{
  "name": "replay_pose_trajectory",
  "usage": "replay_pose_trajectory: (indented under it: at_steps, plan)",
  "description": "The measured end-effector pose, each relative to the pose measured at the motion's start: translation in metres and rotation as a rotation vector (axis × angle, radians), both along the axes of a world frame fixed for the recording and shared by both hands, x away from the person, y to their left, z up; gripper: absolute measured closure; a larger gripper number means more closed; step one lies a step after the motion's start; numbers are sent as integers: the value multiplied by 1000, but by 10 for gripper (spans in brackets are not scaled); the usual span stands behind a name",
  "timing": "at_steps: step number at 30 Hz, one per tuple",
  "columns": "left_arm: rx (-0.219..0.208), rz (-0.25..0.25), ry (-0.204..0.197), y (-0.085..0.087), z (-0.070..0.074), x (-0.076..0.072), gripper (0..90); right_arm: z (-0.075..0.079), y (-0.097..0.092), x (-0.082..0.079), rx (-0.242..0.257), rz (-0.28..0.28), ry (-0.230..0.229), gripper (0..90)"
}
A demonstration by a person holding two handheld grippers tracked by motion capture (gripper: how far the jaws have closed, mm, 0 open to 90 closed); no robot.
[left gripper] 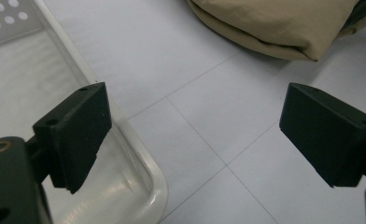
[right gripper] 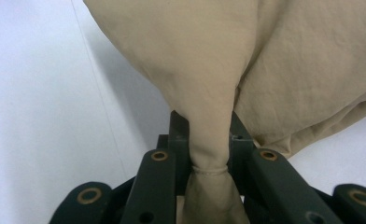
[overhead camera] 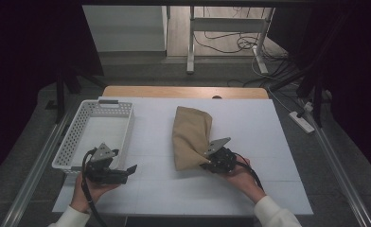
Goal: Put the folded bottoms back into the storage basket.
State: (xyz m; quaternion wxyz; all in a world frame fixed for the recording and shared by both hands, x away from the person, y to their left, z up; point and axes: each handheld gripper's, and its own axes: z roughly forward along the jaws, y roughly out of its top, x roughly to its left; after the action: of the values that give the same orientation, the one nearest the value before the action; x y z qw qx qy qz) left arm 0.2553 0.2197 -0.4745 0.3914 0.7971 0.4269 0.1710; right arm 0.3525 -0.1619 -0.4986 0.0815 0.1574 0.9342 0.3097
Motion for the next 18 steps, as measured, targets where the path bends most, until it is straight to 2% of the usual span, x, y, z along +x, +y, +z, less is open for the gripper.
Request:
replay_pose_trajectory:
  at_steps: [11, 12, 15, 18]
  plan:
    - [0, -8, -3, -4, 4, 1, 107, 14, -2, -4, 40, 18, -10, 786]
    - [-11, -17, -1, -7, 6, 4, 107, 13, -3, -3, 47, 16, -1, 786]
    - [-14, -26, -1, -11, 9, 9, 107, 13, -4, -2, 49, 15, 7, 786]
    - [-17, -43, -9, -21, 18, 19, 107, 14, -5, -2, 58, 13, 9, 786]
